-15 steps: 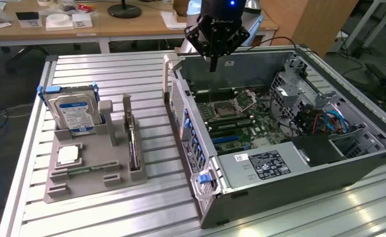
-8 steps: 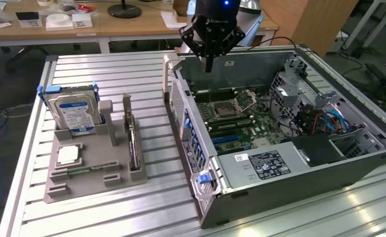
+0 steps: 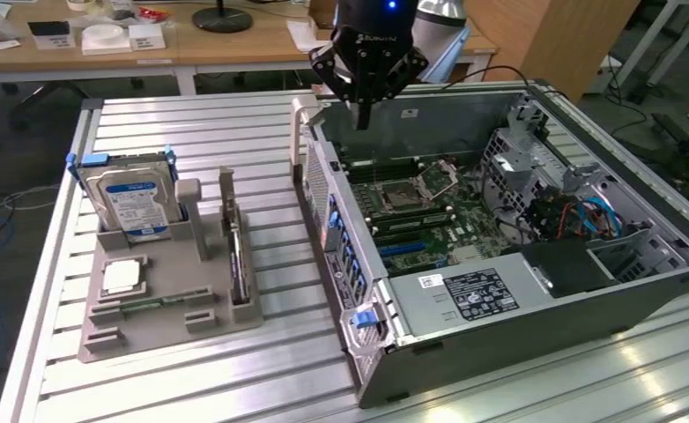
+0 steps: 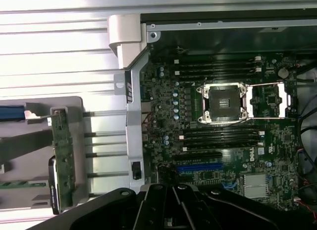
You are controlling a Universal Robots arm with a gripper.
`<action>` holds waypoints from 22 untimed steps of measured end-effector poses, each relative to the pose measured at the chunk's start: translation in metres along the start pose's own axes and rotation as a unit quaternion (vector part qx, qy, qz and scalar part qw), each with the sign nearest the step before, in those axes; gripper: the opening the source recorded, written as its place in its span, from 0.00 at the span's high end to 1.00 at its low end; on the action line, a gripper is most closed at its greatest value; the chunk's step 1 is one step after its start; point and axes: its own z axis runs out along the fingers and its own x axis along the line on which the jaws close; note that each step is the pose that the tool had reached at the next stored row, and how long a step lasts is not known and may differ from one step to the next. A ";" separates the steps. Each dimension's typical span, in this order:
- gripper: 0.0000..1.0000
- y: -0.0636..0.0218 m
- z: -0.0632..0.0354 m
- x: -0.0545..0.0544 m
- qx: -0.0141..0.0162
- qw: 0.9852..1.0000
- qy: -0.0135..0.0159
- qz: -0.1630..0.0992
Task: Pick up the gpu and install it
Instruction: 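Reach for the gpu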
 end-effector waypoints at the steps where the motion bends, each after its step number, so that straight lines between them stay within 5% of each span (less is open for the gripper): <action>1: 0.89 -0.0001 0.0000 0.001 0.000 1.000 0.000 0.000; 22: 0.89 -0.0018 -0.0006 0.023 0.000 1.000 0.000 0.000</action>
